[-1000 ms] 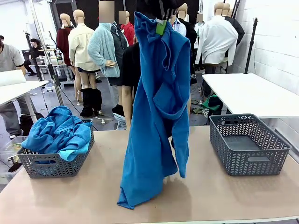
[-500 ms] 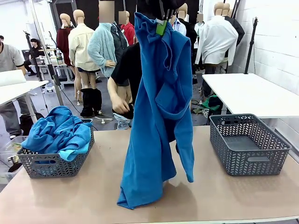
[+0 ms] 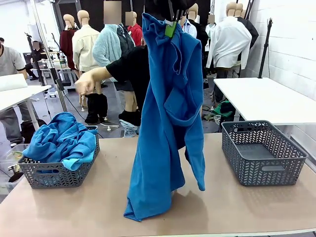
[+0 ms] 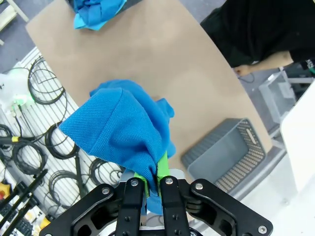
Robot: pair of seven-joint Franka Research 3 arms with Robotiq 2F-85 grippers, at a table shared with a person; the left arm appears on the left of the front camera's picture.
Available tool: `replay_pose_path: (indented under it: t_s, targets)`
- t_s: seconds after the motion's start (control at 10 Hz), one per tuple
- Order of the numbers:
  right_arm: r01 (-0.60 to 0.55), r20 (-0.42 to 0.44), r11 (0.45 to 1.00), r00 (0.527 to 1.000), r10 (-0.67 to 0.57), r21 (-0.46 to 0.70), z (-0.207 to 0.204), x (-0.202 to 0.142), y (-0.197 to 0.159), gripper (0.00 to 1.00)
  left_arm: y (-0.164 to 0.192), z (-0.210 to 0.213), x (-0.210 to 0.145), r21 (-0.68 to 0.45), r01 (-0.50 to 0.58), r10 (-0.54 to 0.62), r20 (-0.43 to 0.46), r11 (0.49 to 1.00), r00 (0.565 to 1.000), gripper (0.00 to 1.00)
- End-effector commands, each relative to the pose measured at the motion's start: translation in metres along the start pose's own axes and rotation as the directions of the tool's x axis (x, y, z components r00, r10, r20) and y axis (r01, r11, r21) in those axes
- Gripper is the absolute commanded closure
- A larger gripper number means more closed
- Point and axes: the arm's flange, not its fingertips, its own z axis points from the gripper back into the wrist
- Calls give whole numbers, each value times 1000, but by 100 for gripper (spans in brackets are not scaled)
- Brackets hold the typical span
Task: Sort the tops and bottoms.
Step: Sort the clothes according to human instructions.
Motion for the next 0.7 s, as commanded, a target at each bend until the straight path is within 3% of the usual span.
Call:
replay_pose_path:
  t_s: [0.0,0.6]
  targets:
    - [-1,1,1000,1000,1,-12,2,0,-1,100,0,1,-2,-9,-2,2,2,1000,1000,0]
    - [-1,1,1000,1000,1,-12,2,0,-1,100,0,1,-2,-9,-2,2,2,1000,1000,0]
